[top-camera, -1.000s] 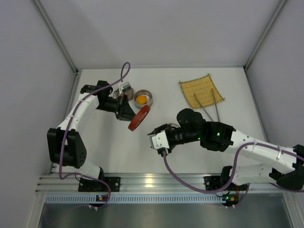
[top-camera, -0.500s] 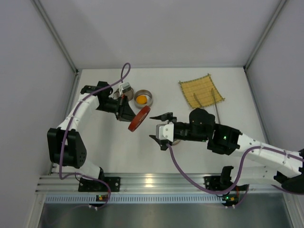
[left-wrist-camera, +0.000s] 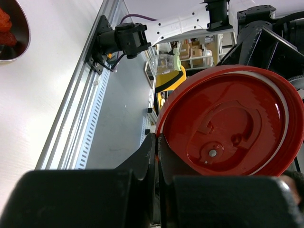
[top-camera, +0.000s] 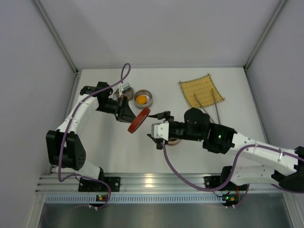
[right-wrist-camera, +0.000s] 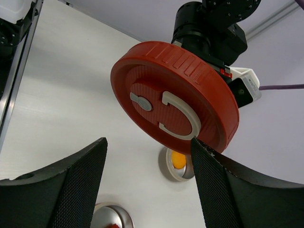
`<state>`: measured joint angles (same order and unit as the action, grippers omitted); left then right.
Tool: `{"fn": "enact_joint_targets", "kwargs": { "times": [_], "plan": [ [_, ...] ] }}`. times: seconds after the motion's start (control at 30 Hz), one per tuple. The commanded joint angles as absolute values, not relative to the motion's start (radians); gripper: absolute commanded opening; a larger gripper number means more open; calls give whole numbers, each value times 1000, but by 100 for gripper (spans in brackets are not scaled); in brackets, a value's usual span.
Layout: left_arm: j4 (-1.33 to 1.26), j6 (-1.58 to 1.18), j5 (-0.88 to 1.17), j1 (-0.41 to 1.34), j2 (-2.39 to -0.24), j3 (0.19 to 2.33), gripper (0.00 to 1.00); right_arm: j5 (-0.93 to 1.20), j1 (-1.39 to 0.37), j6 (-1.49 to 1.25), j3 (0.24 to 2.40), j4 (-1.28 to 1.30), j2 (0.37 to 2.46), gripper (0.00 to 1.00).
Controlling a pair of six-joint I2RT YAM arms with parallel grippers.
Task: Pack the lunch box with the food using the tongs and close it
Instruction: Pick up the box lid from the center of the board.
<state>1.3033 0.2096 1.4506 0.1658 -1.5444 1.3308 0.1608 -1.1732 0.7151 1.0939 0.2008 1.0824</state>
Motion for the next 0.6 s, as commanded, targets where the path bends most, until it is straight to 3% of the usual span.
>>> {"fn": "enact_joint_targets", "kwargs": {
  "times": [0.0, 0.57],
  "plan": [
    [1319, 241, 1672, 176, -1496, 1327, 0, 147, -1169, 723, 1144, 109, 1095, 70],
    [1287, 215, 1672, 179, -1488, 1296, 0, 139, -1169, 667, 1170, 57, 1103, 74]
  ]
}}
